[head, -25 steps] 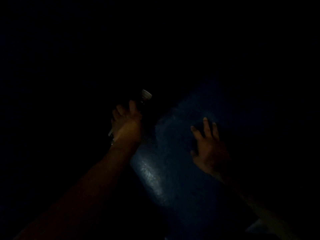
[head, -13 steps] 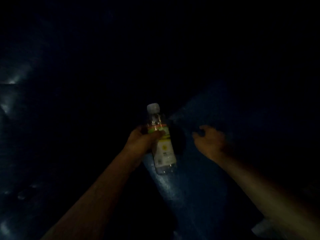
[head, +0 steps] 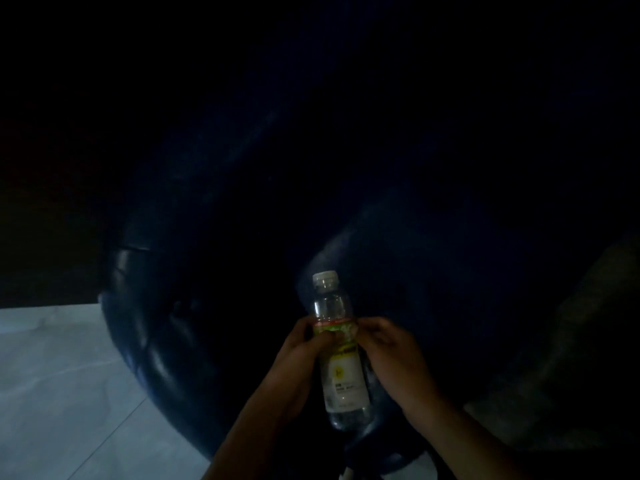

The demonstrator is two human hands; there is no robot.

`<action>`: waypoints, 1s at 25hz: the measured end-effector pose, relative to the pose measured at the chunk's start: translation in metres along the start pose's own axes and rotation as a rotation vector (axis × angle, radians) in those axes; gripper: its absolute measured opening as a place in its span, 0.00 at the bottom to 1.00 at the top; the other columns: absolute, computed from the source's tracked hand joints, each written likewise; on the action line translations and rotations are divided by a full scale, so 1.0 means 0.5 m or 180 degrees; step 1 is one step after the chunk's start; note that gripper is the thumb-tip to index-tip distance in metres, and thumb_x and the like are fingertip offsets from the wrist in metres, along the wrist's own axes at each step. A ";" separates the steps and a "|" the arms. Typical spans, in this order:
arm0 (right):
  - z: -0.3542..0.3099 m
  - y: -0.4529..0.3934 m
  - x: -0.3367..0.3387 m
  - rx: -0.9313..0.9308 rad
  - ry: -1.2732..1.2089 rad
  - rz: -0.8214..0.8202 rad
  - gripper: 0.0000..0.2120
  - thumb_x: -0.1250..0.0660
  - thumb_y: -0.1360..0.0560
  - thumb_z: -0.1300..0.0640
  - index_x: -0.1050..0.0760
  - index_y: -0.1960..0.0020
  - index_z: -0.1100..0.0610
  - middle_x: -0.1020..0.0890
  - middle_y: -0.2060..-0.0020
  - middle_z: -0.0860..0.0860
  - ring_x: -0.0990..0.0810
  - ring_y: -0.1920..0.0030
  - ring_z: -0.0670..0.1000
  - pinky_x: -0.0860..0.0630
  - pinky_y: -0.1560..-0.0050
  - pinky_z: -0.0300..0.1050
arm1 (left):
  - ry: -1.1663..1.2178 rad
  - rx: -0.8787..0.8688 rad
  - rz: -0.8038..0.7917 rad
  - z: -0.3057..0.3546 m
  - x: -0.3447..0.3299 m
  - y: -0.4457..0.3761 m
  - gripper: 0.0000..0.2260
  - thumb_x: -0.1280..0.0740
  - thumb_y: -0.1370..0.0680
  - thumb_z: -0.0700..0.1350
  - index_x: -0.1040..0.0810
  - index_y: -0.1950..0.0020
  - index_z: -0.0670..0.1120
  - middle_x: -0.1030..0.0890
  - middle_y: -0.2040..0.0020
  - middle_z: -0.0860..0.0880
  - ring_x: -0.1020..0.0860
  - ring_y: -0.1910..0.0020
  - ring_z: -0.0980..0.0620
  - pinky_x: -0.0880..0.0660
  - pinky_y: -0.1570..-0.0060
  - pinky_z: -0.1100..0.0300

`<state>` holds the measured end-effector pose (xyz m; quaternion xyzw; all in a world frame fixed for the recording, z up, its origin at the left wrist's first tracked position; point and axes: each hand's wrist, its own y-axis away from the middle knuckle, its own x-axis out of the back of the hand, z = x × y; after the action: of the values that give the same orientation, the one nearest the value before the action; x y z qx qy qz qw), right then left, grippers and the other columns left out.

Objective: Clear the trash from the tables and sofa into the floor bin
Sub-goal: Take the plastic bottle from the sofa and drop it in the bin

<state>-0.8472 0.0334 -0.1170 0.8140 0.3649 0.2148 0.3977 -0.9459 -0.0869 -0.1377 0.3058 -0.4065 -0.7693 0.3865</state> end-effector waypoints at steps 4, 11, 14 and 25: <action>0.029 0.155 -0.031 0.0336 0.0011 0.0218 0.05 0.29 0.25 0.49 0.20 0.49 0.46 0.14 0.57 0.46 0.15 0.57 0.43 0.19 0.59 0.40 | -0.0340 -0.0229 -0.0022 -0.009 -0.009 0.135 0.31 0.19 0.38 0.52 0.26 0.40 0.48 0.16 0.48 0.40 0.15 0.51 0.41 0.18 0.53 0.46; 0.053 0.350 0.076 0.0605 0.0164 0.0547 0.08 0.31 0.24 0.55 0.22 0.46 0.48 0.16 0.59 0.46 0.16 0.56 0.45 0.20 0.48 0.46 | -0.1339 -0.0869 -0.0276 0.007 -0.083 0.299 0.13 0.20 0.35 0.50 0.18 0.55 0.56 0.14 0.59 0.46 0.15 0.63 0.51 0.18 0.63 0.55; 0.078 0.406 0.224 0.0545 0.0267 0.1162 0.12 0.31 0.24 0.52 0.23 0.41 0.49 0.16 0.56 0.47 0.17 0.52 0.50 0.22 0.46 0.47 | -0.1812 -0.0936 -0.0647 0.016 -0.170 0.338 0.14 0.20 0.36 0.55 0.18 0.54 0.55 0.14 0.61 0.46 0.16 0.64 0.49 0.20 0.64 0.55; 0.404 0.554 0.777 -0.0576 -0.0032 0.2854 0.28 0.38 0.21 0.46 0.36 0.25 0.56 0.30 0.28 0.59 0.30 0.29 0.60 0.33 0.29 0.52 | -0.3959 -0.1282 -0.1625 -0.097 -0.660 0.344 0.10 0.23 0.30 0.49 0.20 0.54 0.48 0.17 0.60 0.43 0.18 0.61 0.52 0.20 0.61 0.55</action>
<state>-0.3516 0.1158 0.0091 0.8546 -0.0456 0.3927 0.3366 -0.6789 0.1088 0.0386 -0.1826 -0.3172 -0.9286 -0.0614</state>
